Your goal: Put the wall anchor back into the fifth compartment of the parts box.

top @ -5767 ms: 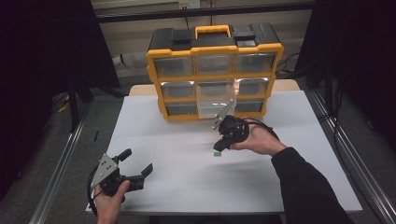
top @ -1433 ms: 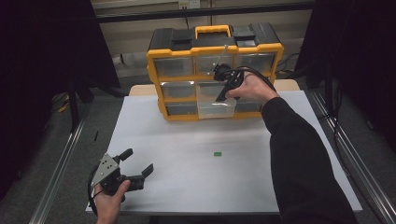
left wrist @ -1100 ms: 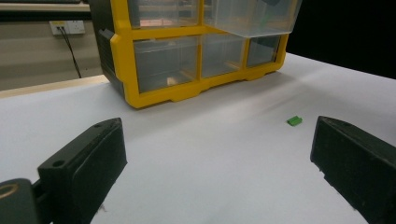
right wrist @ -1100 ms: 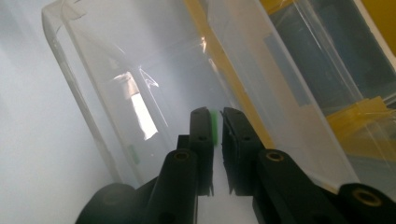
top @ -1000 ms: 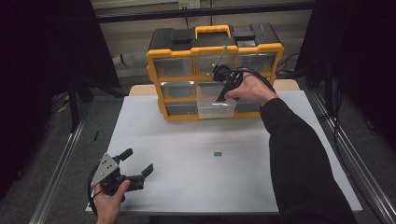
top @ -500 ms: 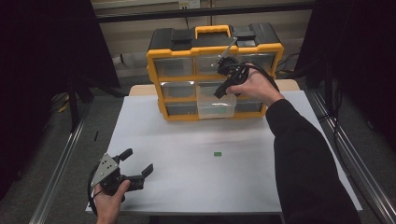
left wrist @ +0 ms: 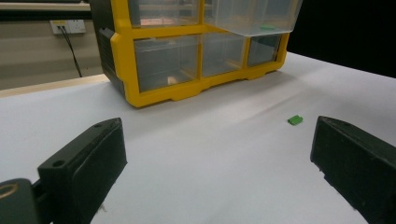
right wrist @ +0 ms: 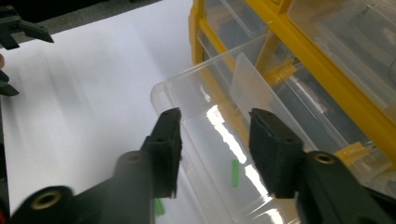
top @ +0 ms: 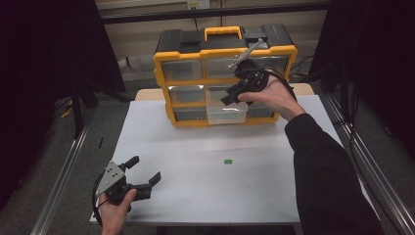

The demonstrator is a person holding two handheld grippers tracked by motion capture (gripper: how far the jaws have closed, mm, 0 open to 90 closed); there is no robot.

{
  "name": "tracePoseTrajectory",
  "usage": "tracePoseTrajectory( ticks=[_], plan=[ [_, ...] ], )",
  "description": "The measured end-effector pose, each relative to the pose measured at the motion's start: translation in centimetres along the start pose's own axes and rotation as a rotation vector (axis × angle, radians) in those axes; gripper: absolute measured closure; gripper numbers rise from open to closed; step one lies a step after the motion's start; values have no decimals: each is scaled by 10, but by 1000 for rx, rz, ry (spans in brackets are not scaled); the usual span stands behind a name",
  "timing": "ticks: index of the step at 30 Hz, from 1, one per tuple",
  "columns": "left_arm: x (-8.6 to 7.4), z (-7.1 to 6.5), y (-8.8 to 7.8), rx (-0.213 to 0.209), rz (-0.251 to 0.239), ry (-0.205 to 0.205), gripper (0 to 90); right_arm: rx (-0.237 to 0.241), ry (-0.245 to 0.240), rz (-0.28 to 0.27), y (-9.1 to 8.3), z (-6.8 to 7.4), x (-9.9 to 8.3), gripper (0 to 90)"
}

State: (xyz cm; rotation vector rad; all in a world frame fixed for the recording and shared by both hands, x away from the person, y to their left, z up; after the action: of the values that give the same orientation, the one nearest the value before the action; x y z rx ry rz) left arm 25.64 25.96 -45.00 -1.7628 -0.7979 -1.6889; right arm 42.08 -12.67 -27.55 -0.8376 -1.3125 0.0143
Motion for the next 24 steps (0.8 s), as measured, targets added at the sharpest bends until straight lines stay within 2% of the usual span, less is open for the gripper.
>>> tracePoseTrajectory(
  ticks=[4,11,15,24],
  plan=[
    [0,0,0,1,1,-4,34,5,-19,-43,-6,7,-6,430],
    [0,-1,0,2,-2,-6,34,16,-48,-74,-14,23,-11,311],
    [0,-1,0,4,0,-8,34,21,-41,-100,-18,29,-17,209],
    [0,-1,0,4,0,-8,34,27,-47,-102,-25,43,-34,103]
  ],
)
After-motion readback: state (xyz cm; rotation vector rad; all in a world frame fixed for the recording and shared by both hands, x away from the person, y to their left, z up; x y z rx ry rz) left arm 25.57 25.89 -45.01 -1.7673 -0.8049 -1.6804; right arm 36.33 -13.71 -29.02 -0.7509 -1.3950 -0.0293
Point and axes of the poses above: each handheld gripper's, and its own axes: y roughly forward along the jaws, x roughly out of its top, z roughly to its left, the point moved 1 cm from there along y, roughly forward along the jaws, and after that the axes turned 14 degrees about -z, right-handed, at the moved point
